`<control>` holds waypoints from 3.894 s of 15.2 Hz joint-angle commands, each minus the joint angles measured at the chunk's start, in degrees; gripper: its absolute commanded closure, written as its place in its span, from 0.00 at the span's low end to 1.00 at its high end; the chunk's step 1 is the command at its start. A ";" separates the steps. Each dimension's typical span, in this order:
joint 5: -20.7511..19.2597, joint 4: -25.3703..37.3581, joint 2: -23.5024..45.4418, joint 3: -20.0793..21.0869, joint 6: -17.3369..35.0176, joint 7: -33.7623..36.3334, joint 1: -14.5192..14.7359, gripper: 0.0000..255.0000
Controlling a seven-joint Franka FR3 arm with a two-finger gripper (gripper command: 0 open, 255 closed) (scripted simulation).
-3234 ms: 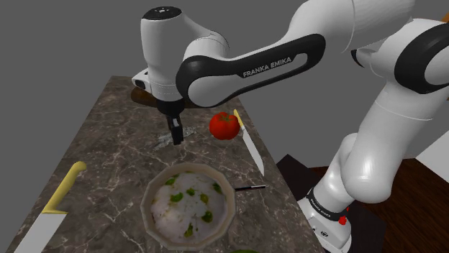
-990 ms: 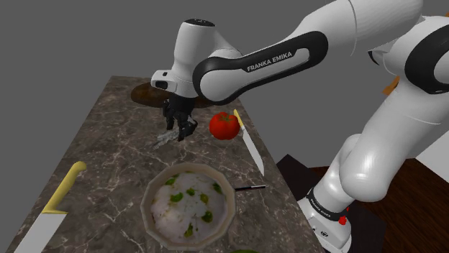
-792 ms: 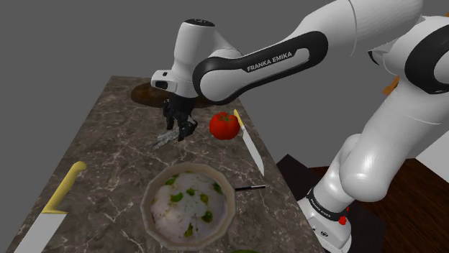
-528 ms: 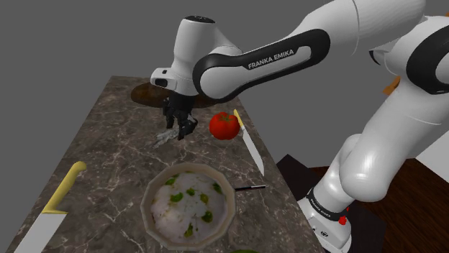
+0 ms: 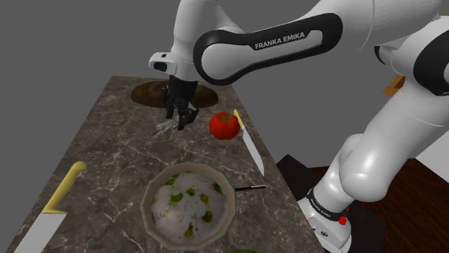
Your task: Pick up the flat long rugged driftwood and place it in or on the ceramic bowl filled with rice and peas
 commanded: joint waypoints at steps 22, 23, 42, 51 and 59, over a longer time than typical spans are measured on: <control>0.83 13.44 -2.86 0.14 -16.10 0.72 0.22 1.00; 1.21 12.23 -4.09 0.62 -16.00 1.58 0.68 1.00; 7.18 2.61 -18.37 13.13 -17.98 21.71 10.15 1.00; 7.78 -4.49 -18.64 13.90 -11.11 21.60 10.56 1.00; 7.91 -8.78 -18.15 14.68 -6.36 21.77 10.72 1.00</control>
